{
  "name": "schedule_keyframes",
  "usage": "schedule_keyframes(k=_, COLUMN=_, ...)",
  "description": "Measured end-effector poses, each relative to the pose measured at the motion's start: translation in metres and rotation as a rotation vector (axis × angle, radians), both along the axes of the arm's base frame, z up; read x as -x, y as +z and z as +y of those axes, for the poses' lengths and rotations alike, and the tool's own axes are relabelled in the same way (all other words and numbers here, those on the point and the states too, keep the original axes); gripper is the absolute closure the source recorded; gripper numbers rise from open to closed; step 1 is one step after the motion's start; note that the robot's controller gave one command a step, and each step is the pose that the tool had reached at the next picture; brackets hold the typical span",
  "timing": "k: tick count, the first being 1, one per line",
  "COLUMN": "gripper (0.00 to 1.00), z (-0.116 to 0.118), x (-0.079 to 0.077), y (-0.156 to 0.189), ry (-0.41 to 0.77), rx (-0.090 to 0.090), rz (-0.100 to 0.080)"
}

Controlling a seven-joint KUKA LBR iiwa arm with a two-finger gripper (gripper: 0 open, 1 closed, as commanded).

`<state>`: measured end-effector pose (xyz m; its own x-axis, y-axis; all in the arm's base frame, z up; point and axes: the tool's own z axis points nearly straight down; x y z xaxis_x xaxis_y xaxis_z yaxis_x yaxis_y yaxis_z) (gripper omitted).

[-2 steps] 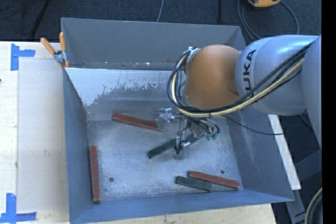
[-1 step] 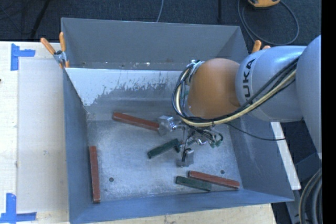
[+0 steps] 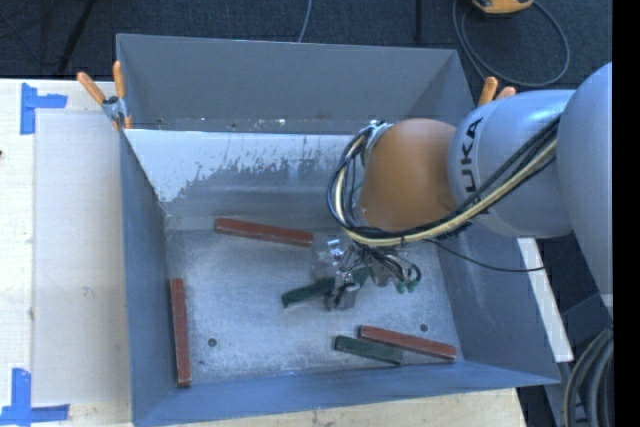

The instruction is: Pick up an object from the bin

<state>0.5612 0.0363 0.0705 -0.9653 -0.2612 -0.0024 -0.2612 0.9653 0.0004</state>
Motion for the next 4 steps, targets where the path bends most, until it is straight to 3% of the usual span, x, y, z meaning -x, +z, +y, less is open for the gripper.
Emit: schedule_keyframes(k=4, gripper=1.0, z=0.0, x=0.002, y=0.024, ry=-0.001, rx=0.001, rz=0.006)
